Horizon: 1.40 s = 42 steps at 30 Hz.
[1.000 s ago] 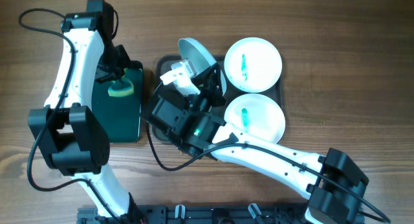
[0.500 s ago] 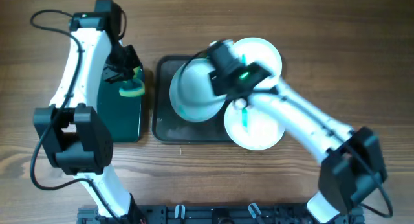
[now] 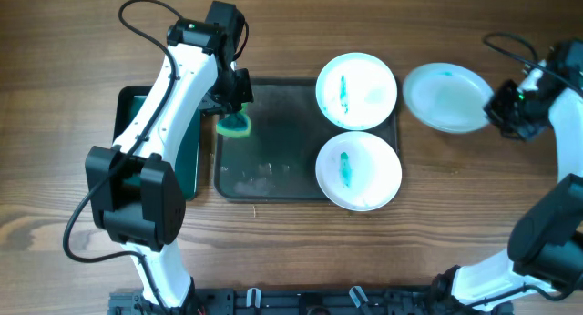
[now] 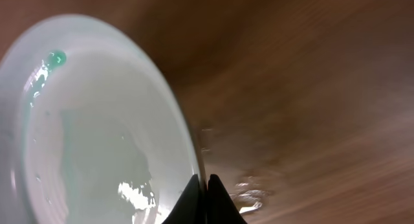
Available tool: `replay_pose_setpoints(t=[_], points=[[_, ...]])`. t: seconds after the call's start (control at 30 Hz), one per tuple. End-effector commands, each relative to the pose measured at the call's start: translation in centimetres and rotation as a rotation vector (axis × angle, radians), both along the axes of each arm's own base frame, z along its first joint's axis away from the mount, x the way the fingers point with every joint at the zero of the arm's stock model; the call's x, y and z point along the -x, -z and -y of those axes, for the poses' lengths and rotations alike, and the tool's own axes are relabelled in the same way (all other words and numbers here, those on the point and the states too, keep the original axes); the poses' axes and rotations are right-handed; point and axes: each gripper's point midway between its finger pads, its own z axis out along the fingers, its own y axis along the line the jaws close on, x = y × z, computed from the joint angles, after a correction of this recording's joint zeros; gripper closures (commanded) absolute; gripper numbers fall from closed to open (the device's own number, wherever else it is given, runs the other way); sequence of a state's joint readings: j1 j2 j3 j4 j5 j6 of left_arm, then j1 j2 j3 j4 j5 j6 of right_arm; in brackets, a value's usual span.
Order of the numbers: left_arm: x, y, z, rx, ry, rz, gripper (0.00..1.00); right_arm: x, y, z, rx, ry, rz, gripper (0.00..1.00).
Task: Clean dirty plates on tray and stack at the side
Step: 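Carry the cleaned plate right and set it on the table, then move the right gripper back to grasp the lower-right plate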
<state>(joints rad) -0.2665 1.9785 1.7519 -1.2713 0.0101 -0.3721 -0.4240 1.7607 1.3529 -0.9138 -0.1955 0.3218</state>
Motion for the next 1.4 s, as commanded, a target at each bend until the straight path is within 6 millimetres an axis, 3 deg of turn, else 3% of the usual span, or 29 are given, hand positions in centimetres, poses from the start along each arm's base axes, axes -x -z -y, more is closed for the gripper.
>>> replay_pose_setpoints(t=[0.0,0.07,0.17,0.3,0.4,0.5,0.57,0.67,0.77,0.83,1.0,1.13,1.37], points=[[-0.5,-1.3,0.5,0.020,0.008,0.043,0.96,3.1,2.8,2.1,0.067,0.149,-0.084,0.96],[-0.5,-1.3,0.5,0.020,0.008,0.044,0.96,4.1,5.1,1.7,0.065,0.164,-0.098,0.96],[-0.7,-1.3,0.6,0.022,0.008,0.051,0.96,5.0,7.0,1.3,0.059,0.162,-0.106,0.96],[-0.7,-1.3,0.6,0.022,0.008,0.050,0.96,5.9,7.8,0.5,0.047,0.106,-0.131,0.95],[-0.7,-1.3,0.6,0.022,0.008,0.050,0.96,6.5,7.7,-0.8,-0.013,0.060,-0.147,0.75],[-0.7,-1.3,0.6,0.022,0.008,0.050,0.96,5.8,5.3,-1.6,-0.050,0.040,-0.099,0.73],[-0.6,-1.3,0.6,0.022,0.008,0.049,0.96,5.3,2.2,-2.1,-0.056,-0.001,-0.033,0.71],[-0.6,-1.3,0.5,0.021,0.009,0.047,0.96,4.9,-2.0,-6.1,-0.122,-0.196,0.099,0.71],[-0.6,-1.3,0.6,0.021,0.009,0.047,0.96,6.1,-2.9,-10.5,-0.149,-0.375,0.087,0.72],[-0.7,-1.3,0.6,0.022,0.008,0.050,0.96,7.1,-1.9,-13.5,-0.159,-0.477,0.028,0.73],[-0.8,-1.3,0.6,0.022,0.009,0.053,0.96,9.2,2.3,-16.1,-0.103,-0.515,-0.135,0.76],[-1.1,-1.3,0.7,0.026,0.008,0.065,0.96,10.4,4.8,-16.4,-0.100,-0.532,-0.199,0.79],[-1.5,-1.4,0.8,0.031,0.009,0.082,0.96,10.3,7.3,-16.4,-0.088,-0.558,-0.177,0.81]])
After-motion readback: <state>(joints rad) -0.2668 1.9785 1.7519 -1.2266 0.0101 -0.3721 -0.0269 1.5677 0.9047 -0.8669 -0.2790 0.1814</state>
